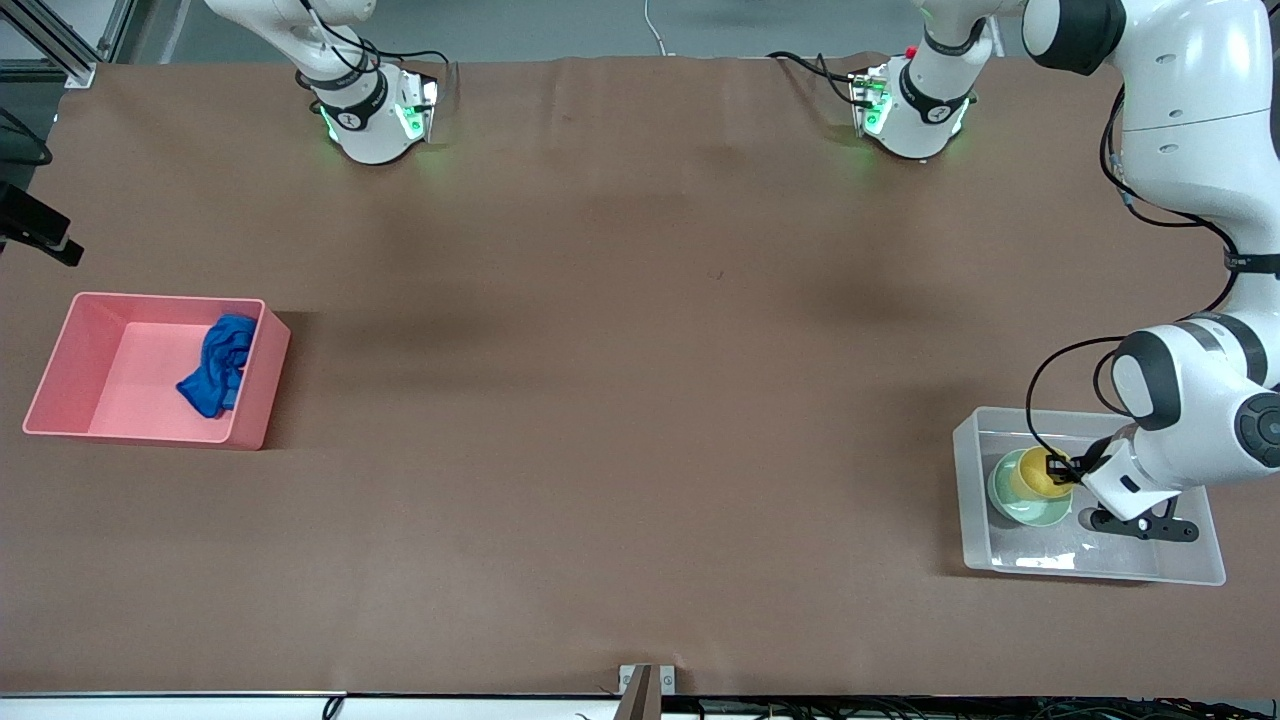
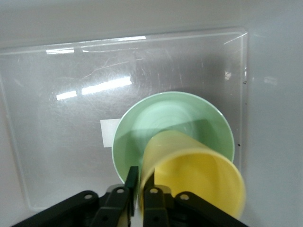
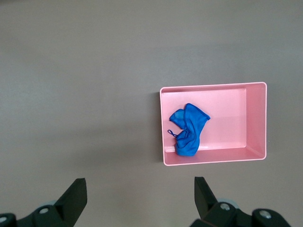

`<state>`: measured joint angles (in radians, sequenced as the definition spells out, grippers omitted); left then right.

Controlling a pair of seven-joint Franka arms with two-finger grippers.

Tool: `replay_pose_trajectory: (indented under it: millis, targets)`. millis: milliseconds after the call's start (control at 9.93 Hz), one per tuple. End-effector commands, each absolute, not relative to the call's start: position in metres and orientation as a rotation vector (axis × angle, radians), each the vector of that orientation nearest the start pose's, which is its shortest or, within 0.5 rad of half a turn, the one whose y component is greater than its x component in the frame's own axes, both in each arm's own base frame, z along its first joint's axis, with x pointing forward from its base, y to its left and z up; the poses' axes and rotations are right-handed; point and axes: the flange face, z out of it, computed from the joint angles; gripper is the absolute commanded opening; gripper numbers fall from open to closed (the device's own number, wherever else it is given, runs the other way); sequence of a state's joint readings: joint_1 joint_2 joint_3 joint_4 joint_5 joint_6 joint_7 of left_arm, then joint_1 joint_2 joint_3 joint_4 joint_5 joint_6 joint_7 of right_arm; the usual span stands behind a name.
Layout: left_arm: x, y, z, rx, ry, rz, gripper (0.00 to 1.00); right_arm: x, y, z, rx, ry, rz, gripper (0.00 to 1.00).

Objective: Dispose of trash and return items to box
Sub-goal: 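Open the left gripper and release the cup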

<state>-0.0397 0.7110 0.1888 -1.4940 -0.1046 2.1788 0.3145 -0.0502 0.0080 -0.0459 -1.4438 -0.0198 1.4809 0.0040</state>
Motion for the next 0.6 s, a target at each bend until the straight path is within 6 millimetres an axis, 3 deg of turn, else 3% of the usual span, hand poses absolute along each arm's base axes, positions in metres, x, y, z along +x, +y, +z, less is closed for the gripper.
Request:
replay_pose_trajectory:
  millis: [0, 302, 504]
  targets:
    - [0.707, 0.081, 0.254, -3.112, 0.227, 0.015, 0.97, 0.545, -0.057, 0.675, -3.143, 0.172, -0.055, 1.0]
    - [0.707, 0.068, 0.368, -3.115, 0.209, -0.175, 1.0, 0.545, -0.056, 0.675, -3.143, 0.17, -0.055, 1.0]
    - [0.678, 0.042, 0.462, -3.157, 0.141, -0.162, 1.0, 0.545, -0.056, 0.675, -3.143, 0.167, -0.055, 1.0]
